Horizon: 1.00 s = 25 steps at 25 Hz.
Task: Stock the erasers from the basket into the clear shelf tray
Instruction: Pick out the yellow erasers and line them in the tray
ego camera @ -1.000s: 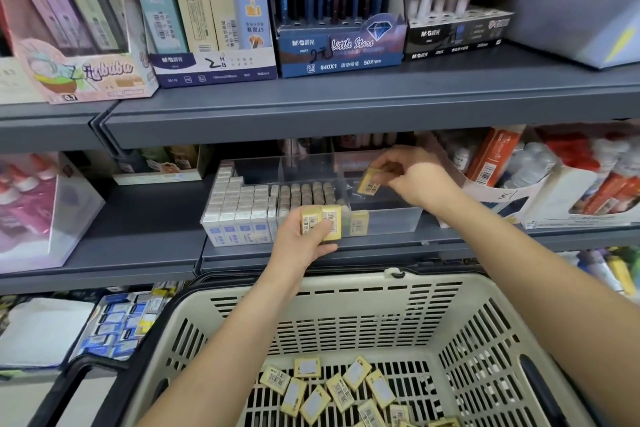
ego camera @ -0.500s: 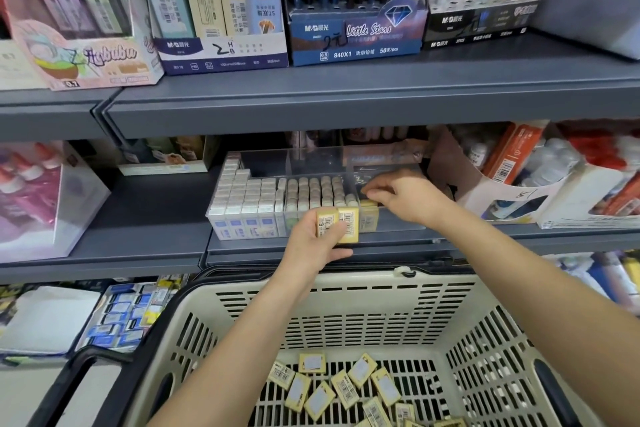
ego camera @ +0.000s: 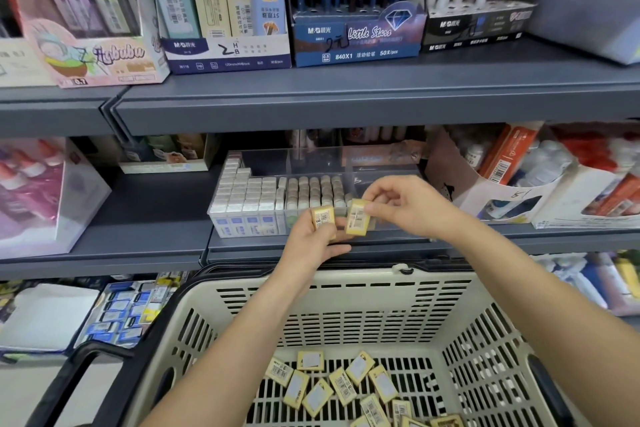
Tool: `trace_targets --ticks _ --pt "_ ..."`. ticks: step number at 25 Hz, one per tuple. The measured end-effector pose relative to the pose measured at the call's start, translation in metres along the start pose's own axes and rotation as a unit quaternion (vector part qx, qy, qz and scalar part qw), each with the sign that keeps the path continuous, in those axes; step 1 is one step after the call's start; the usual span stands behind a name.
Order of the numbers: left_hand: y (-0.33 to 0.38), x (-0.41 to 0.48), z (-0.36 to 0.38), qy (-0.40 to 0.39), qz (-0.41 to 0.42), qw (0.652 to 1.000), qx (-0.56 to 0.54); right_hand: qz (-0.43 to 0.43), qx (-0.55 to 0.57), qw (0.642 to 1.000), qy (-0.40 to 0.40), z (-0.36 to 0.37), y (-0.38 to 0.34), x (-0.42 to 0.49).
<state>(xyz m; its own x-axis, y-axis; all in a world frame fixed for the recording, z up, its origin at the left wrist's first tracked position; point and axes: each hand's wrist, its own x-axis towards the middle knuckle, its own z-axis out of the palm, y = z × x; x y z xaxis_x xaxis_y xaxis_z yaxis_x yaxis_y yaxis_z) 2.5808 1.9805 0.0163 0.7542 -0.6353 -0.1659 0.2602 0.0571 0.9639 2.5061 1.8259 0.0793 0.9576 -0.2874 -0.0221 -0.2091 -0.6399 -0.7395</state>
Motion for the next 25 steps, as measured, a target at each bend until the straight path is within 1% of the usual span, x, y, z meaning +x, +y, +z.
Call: trace_targets --ticks 3,5,6,7,9,13,16,18,19,20,21,22,23,24,25 --pt "-0.002 0.000 -0.003 -0.018 0.009 0.999 0.029 0.025 0.070 0.995 0.066 -0.020 0.006 0.009" --pt "-0.004 -0.001 -0.005 -0.029 0.025 0.998 0.050 0.041 0.058 0.990 0.123 -0.027 0.012 0.021" --pt "-0.004 -0.001 -0.005 -0.029 0.035 0.997 0.060 0.047 0.033 0.989 0.139 -0.028 0.016 0.028" --pt "-0.005 -0.002 -0.005 -0.024 0.044 0.996 0.069 0.052 0.003 0.989 0.139 -0.027 0.019 0.034" --pt "-0.006 -0.001 -0.006 -0.009 0.056 0.994 0.088 0.065 -0.037 0.992 0.101 -0.020 0.023 0.044" --pt "-0.007 0.003 -0.004 0.010 0.057 0.993 0.105 0.079 -0.071 0.994 0.000 -0.008 0.030 0.052" --pt "-0.007 0.003 -0.004 0.008 0.061 0.993 0.100 0.073 -0.149 0.985 -0.053 -0.005 0.033 0.056" --pt "-0.007 0.002 -0.003 0.004 0.064 0.993 0.100 0.061 -0.198 0.975 -0.075 -0.004 0.031 0.054" --pt "-0.007 0.001 -0.003 0.002 0.064 0.993 0.099 0.051 -0.212 0.974 -0.065 -0.004 0.029 0.052" --pt "-0.007 0.001 -0.003 0.001 0.065 0.993 0.098 0.036 -0.218 0.975 -0.031 -0.004 0.026 0.048" --pt "-0.007 0.000 -0.003 0.002 0.065 0.993 0.098 0.013 -0.216 0.976 0.020 -0.004 0.022 0.043" --pt "-0.007 0.000 -0.003 0.002 0.064 0.993 0.098 -0.008 -0.190 0.979 0.072 -0.003 0.018 0.037" --pt "-0.006 0.001 -0.003 0.001 0.063 0.993 0.100 -0.022 -0.142 0.984 0.102 -0.002 0.013 0.031" --pt "-0.006 0.002 -0.002 -0.002 0.060 0.993 0.104 -0.034 -0.093 0.990 0.102 0.000 0.008 0.024" --pt "-0.005 0.002 -0.002 -0.004 0.059 0.992 0.112 -0.048 -0.061 0.994 0.078 0.002 0.003 0.016"
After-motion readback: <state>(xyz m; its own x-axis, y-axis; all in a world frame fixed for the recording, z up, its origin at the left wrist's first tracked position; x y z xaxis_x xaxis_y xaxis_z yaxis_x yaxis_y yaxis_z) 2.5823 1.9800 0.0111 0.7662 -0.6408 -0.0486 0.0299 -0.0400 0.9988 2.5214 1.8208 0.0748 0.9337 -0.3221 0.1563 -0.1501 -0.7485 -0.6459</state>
